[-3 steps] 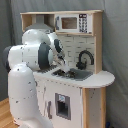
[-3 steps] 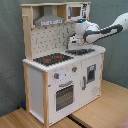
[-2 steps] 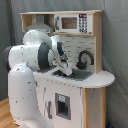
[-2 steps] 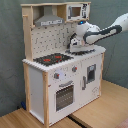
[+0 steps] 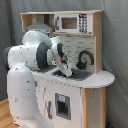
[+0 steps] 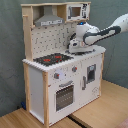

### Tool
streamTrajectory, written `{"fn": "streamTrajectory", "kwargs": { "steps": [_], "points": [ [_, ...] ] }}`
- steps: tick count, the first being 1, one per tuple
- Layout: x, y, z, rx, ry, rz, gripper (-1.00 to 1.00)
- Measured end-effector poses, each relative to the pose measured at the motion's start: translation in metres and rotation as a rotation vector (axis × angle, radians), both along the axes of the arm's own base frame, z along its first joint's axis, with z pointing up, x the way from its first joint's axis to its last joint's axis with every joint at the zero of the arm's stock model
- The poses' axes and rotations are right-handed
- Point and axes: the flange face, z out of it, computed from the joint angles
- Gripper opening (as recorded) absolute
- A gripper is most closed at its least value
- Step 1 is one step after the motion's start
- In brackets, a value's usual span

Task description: Play with the kitchen

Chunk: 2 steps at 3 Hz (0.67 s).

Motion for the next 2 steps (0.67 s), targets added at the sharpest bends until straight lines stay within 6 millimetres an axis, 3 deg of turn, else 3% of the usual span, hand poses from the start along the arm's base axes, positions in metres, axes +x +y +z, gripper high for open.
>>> {"fn": "streamTrajectory", "kwargs": {
  "steps": [1,2],
  "points": [
    [0.001,-0.006,0.018,0.001,0.034,-0.056,-1.00],
    [0.003,0.001,0.043,0.005,0.001,-0.120,-1.00]
  ]
}}
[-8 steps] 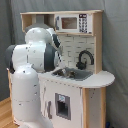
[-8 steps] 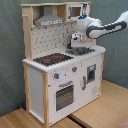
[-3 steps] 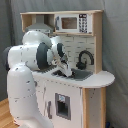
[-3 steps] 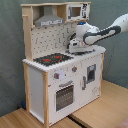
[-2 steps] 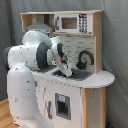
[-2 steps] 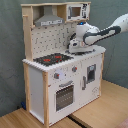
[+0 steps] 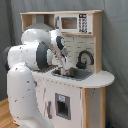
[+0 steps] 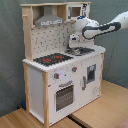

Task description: Play with the kitchen

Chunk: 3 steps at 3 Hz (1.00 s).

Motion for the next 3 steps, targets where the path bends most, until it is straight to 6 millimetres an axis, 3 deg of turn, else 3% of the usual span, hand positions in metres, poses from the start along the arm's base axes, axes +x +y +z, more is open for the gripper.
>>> {"fn": "streamTrajectory", "kwargs": {
  "steps": [2,3],
  "points": [
    [-0.017,0.006,-0.009,-0.062,0.086,-0.134,-1.00],
    [-0.019,-0.015,-0.009,-0.077,0.112,-0.250,-1.00]
  ]
}}
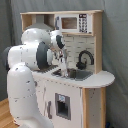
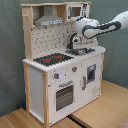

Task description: Play with the kitchen

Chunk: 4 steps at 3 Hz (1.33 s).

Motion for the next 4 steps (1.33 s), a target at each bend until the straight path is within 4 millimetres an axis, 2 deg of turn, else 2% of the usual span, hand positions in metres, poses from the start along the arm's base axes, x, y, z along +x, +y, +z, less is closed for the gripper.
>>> {"fn": "streamTrajectory", "kwargs": {
  "steps": [1,2,3,4],
  "points": [
    [-0.004,0.000,0.017,-0.011,-0.024,-0.061,-1.00],
    [-0.010,0.031,0.043,-0.013,-0.086,-0.049,-1.00],
    [-0.014,0.069,0.051,0.017,-0.170,-0.043,-1.00],
    [-0.019,0.102,0.048,0.040,-0.235,-0.039,-1.00]
  ]
}}
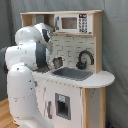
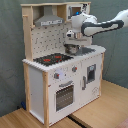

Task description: Play with the kitchen

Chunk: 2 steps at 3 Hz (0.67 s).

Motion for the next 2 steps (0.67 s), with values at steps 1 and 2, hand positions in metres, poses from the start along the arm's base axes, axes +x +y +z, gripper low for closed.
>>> {"fn": "streamTrajectory", "kwargs": {
  "steps": [1,2],
  "points": [
    [-0.007,0.033,0.001,0.036,-0.066,0.001,-1.00],
    [-0.021,0.071,0.019,0.086,-0.115,-0.007,-1.00]
  ]
}}
